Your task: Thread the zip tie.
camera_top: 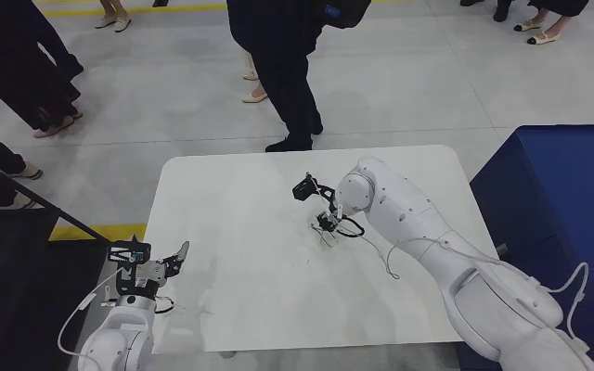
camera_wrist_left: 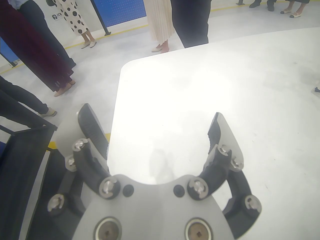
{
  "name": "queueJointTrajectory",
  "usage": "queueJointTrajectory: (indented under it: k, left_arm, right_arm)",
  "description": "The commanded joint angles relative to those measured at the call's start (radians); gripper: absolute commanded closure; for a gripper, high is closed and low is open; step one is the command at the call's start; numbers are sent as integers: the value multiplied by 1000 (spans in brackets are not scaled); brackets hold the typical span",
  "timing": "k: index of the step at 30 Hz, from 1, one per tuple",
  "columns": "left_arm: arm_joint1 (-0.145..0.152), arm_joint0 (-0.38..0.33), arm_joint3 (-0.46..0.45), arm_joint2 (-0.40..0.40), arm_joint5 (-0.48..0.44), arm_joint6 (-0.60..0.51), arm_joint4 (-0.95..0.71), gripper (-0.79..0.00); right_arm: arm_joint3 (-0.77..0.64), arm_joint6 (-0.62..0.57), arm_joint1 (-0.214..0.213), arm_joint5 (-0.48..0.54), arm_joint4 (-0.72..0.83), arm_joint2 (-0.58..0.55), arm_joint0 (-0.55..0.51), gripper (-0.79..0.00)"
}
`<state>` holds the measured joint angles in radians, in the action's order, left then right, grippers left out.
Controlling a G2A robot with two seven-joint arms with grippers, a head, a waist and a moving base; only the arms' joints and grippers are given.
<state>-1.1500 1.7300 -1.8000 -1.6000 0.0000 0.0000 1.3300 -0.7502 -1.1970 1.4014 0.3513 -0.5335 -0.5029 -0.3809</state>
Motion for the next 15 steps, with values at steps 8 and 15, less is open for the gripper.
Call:
queueJointTrajectory:
  k: [8,15]
  left_arm:
    - [0,0,0,0,0,0,0,-785]
    - [0,0,0,0,0,0,0,-785]
  right_arm:
    - [-173,-71,-88,129,42,-127,-61,0]
    - [-330,-121,-158,151,60,-235,-137,0]
